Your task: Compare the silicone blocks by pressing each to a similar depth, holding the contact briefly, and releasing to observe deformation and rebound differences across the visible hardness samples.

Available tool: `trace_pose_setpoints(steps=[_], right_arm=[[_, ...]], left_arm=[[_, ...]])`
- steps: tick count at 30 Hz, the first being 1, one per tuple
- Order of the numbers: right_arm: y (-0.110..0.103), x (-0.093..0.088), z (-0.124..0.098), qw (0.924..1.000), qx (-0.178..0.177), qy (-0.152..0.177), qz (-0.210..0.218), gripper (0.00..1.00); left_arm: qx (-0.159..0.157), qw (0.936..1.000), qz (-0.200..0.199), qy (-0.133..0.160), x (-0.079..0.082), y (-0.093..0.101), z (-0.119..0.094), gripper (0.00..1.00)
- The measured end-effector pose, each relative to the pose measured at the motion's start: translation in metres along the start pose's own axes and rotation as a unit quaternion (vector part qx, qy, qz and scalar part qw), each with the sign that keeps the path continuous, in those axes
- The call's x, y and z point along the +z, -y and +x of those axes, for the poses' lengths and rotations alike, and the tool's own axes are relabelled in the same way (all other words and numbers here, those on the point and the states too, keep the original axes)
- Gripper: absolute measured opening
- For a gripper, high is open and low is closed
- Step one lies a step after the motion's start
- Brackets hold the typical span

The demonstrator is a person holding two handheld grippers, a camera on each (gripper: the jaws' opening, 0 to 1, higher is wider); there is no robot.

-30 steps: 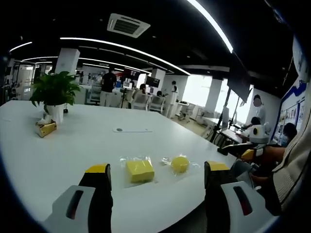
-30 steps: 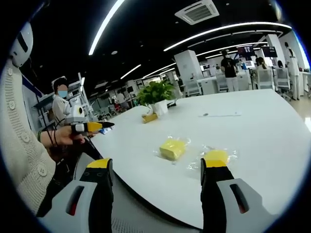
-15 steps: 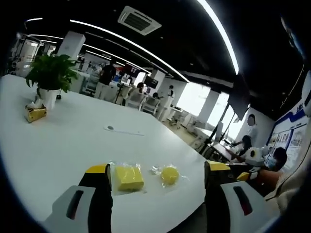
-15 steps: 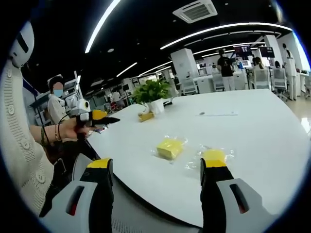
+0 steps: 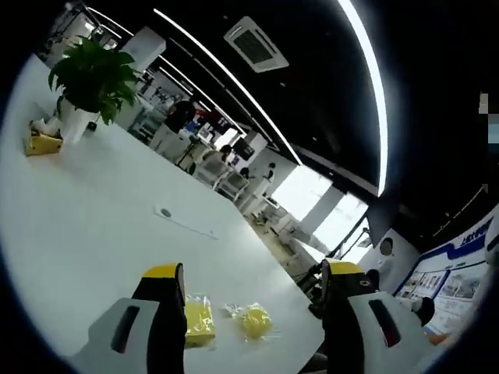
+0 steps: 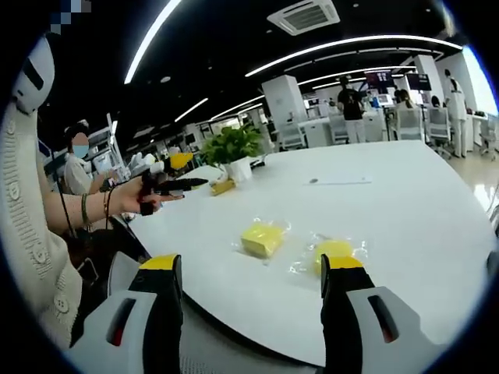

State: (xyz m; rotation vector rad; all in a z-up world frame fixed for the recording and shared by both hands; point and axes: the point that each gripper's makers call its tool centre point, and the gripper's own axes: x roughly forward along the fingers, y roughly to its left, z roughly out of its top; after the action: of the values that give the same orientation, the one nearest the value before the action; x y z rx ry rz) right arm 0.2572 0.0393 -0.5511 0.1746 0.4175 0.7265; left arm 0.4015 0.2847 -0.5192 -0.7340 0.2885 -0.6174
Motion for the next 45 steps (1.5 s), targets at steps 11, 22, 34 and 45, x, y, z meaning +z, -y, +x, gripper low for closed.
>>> trace_pose_setpoints(steps=[11,22,34,45], right_arm=[[0.018,-0.002,0.010,0.9995,-0.024,-0.016,0.014,0.67],[0.037,-0.005,0.020,0.9980,-0.050,-0.029,0.027,0.66],[0.051,-0.014,0.016,0.9952,-0.071,-0.055,0.039,0.66],[0.053,-0.020,0.022,0.9941,-0.070,-0.068,0.047,0.65]], left_arm=[[0.013,0.9985,-0.044,-0.029,-0.016,-0.064,0.051,0.62],[0.052,0.9879,-0.079,-0.123,-0.070,-0.138,0.086,0.56],[0.058,0.9718,-0.136,-0.183,-0.126,-0.171,0.099,0.36],[0.016,0.9700,-0.162,-0.181,-0.133,-0.163,0.105,0.08]])
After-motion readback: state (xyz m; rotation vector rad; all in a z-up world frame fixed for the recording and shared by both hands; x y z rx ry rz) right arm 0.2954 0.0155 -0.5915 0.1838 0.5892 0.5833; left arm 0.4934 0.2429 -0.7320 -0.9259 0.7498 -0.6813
